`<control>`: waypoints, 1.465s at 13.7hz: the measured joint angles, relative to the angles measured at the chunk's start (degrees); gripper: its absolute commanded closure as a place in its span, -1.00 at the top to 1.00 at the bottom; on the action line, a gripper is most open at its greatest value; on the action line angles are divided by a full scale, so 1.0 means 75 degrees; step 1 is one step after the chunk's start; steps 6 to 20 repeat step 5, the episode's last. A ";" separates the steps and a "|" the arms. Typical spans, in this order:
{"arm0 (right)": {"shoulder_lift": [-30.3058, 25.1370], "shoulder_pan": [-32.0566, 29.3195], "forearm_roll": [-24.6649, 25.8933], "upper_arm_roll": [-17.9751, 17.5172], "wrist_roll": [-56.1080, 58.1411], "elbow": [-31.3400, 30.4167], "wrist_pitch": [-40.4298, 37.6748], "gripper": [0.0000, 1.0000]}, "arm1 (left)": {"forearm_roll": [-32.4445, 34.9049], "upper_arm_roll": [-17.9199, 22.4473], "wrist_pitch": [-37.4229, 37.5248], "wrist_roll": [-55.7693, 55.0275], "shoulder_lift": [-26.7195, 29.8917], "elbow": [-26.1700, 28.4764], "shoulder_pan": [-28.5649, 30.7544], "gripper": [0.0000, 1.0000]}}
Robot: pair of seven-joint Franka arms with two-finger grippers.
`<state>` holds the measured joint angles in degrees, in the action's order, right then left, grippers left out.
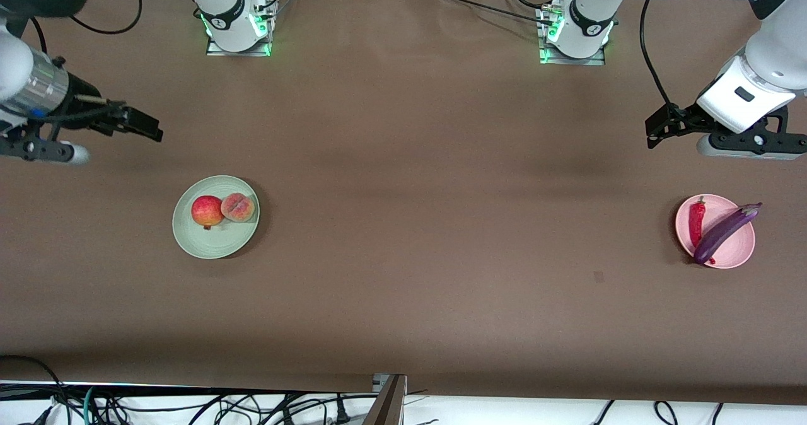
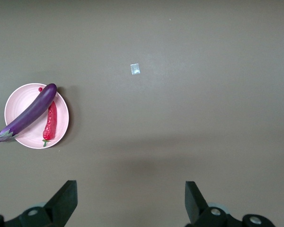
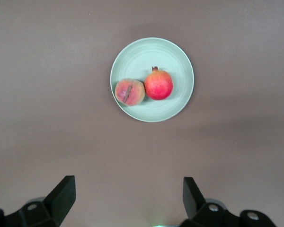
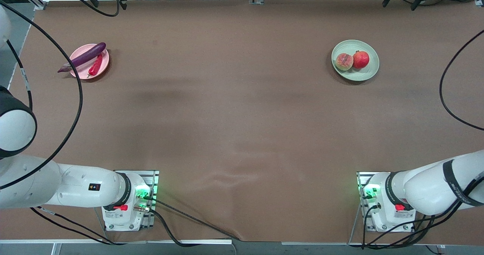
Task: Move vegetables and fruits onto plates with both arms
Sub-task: 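Release the peach and raise the right gripper away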
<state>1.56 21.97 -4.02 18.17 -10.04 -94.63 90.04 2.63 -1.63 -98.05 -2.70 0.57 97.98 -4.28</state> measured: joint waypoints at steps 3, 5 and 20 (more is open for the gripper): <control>-0.0185 -0.0273 0.0379 -0.0439 0.0214 -0.0222 0.0148 1.00 | 0.0000 0.0000 0.0001 0.0000 0.0000 -0.0001 -0.0001 1.00; -0.0159 -0.0979 0.0463 -0.1121 0.0248 -0.0222 0.0190 1.00 | 0.0000 0.0000 0.0001 0.0000 0.0000 0.0000 -0.0001 1.00; -0.0159 -0.0979 0.0463 -0.1121 0.0248 -0.0222 0.0190 1.00 | 0.0000 0.0000 0.0001 0.0000 0.0000 0.0000 -0.0001 1.00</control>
